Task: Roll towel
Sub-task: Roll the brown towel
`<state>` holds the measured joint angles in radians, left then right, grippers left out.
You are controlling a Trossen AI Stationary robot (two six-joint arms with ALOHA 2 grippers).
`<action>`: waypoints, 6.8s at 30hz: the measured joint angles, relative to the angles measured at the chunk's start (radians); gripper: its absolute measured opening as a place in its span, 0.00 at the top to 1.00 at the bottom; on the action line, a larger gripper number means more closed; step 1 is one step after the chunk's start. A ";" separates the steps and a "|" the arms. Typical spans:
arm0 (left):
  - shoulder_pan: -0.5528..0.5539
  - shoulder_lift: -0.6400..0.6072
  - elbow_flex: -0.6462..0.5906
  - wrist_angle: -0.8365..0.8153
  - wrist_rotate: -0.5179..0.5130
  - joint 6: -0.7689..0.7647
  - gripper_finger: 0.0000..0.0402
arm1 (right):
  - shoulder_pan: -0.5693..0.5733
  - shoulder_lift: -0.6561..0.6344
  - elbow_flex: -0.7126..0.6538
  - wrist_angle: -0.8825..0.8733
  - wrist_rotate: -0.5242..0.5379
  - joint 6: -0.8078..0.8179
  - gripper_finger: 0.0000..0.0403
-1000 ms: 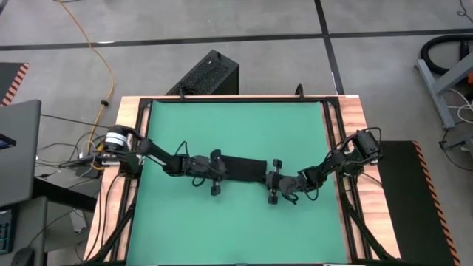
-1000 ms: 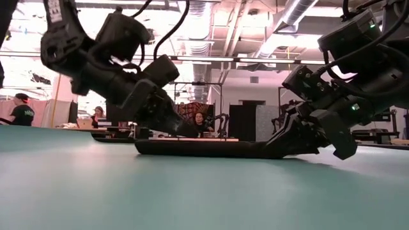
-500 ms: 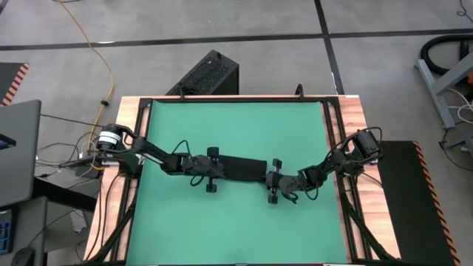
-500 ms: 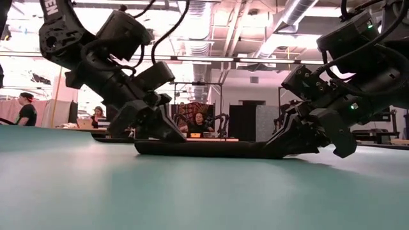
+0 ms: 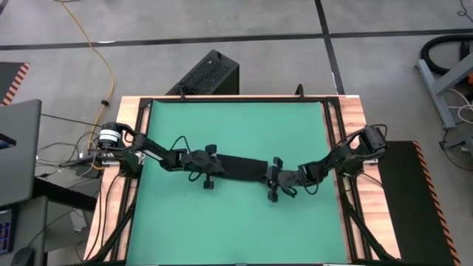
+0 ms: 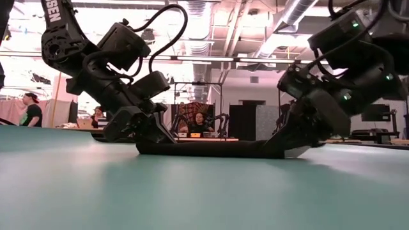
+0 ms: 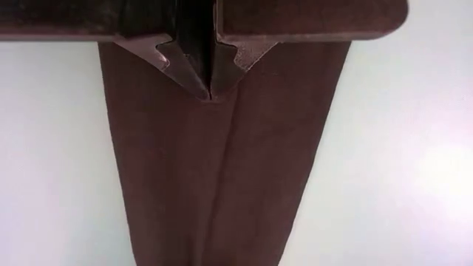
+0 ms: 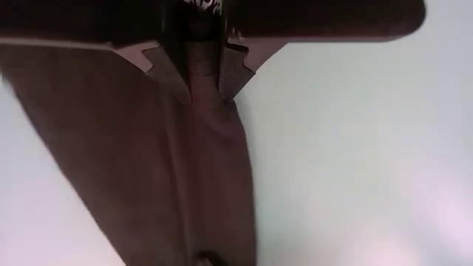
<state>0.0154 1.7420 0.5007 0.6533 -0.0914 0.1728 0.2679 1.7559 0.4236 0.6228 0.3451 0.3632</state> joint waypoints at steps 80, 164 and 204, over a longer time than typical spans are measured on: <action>-0.078 -0.138 0.000 0.053 -0.051 0.199 1.00 | -0.284 -0.261 -0.003 -0.249 -0.509 0.905 0.88; 0.000 0.059 0.144 0.076 0.024 0.417 1.00 | -0.584 -0.263 -0.040 -0.131 -0.931 1.083 0.89; 0.086 0.096 0.143 0.069 0.113 0.330 1.00 | -0.637 -0.263 -0.040 -0.182 -0.871 1.068 0.89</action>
<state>0.1013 1.8380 0.6437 0.7220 0.0216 0.5026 -0.3695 1.4925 0.3836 0.4405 -0.5263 1.4310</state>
